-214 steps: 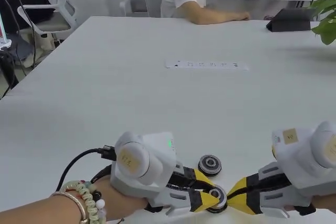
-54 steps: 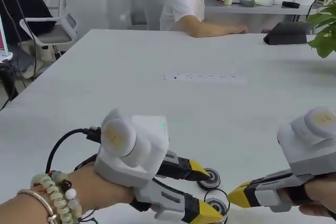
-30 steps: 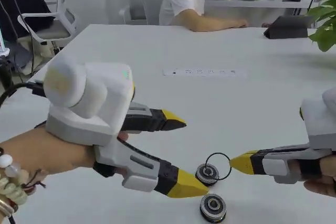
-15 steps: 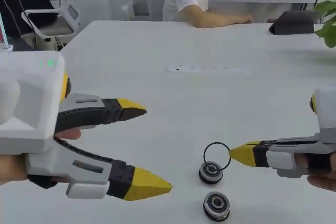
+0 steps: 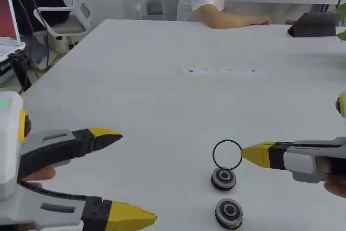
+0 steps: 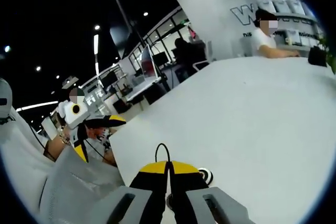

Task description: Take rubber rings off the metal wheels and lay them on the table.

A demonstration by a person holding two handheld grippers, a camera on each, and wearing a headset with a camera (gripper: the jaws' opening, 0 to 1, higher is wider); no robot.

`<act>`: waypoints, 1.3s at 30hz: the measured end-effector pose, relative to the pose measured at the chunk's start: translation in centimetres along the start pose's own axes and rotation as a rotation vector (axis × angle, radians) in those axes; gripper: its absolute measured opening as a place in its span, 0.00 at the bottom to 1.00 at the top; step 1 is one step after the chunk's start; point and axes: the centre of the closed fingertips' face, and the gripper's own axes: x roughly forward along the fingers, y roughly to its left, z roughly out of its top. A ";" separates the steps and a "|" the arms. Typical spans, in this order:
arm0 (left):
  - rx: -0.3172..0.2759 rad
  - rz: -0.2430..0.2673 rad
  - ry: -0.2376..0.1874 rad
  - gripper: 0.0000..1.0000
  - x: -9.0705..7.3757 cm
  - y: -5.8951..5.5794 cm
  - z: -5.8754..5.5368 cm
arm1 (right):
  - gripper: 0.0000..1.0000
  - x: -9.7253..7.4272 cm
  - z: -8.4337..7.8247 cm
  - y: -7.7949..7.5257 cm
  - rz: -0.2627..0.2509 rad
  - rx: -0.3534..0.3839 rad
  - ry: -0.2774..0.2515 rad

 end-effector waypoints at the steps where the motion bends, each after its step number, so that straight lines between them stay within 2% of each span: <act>1: -0.009 0.004 0.000 0.84 0.0 -0.1 -0.3 | 0.00 0.0 0.0 0.1 0.006 0.002 -0.002; 7: -0.032 -0.007 0.041 0.85 0.5 -1.0 -1.9 | 0.00 0.3 -0.2 0.5 0.020 -0.004 0.005; 14: -0.051 -0.011 0.059 0.85 0.9 -1.5 -3.0 | 0.00 0.5 0.0 1.2 0.038 -0.030 0.001; 19: -0.048 0.009 0.085 0.89 0.9 -1.1 -3.8 | 0.00 0.6 0.1 1.4 0.037 -0.027 -0.003; 24: -0.053 0.005 0.085 0.90 1.0 -1.2 -3.9 | 0.00 0.6 0.2 1.6 0.035 -0.028 -0.004; 30: -0.044 0.015 0.090 0.88 0.9 -1.1 -4.0 | 0.00 1.1 0.1 2.2 0.051 -0.033 -0.007; 35: -0.033 0.001 0.113 0.87 1.0 -1.4 -4.4 | 0.00 2.2 -0.5 3.4 0.096 -0.028 0.002; 39: -0.022 0.015 0.126 0.87 0.8 -1.1 -4.6 | 0.00 3.1 -1.7 3.8 0.112 -0.005 0.044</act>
